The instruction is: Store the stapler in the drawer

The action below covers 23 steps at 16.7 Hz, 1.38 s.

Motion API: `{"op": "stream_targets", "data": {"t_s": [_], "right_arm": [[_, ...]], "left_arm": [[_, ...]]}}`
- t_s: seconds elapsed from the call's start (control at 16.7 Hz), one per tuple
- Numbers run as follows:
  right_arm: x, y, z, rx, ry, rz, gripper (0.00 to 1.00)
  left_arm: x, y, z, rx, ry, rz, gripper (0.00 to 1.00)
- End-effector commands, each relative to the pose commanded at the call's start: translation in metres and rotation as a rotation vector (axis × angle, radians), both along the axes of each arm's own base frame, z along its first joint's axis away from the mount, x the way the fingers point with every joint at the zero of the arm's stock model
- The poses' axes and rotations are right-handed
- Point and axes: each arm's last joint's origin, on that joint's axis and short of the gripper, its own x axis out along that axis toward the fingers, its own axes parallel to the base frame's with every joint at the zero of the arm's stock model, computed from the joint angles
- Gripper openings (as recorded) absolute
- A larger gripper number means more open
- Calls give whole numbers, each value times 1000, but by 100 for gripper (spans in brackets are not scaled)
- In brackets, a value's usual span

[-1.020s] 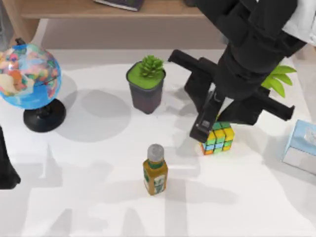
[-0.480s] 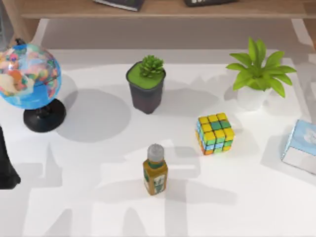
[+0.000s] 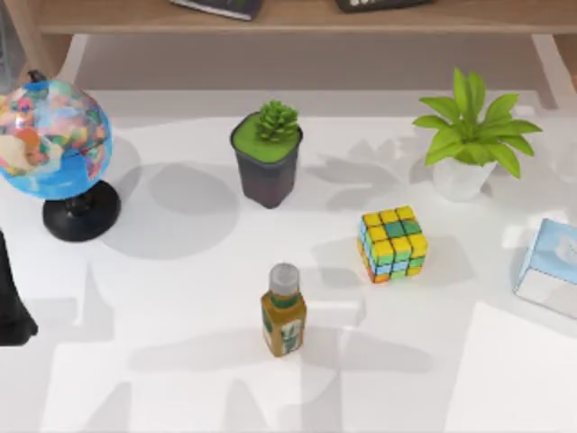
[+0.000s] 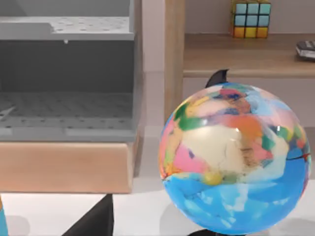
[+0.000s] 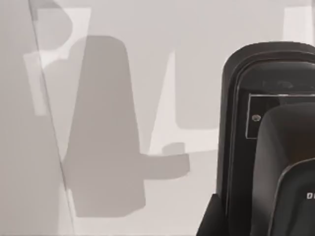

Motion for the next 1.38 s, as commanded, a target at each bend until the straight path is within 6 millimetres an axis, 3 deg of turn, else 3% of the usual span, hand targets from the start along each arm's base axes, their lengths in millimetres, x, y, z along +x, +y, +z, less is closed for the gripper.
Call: {"op": "stream_targets", "data": {"t_s": [0.18, 0.3, 0.66, 0.96, 1.38], "right_arm": [[8, -16, -48, 24, 103, 91, 0], [8, -19, -65, 43, 158, 120, 0], [9, -17, -68, 45, 163, 129, 0], [9, -16, -33, 22, 51, 144, 0], [10, -20, -76, 48, 146, 131, 0]], "left_arm": [[0, 0, 0, 0, 0, 0, 100], [0, 0, 0, 0, 0, 0, 100], [0, 0, 0, 0, 0, 0, 100], [0, 0, 0, 0, 0, 0, 100], [0, 0, 0, 0, 0, 0, 100]]}}
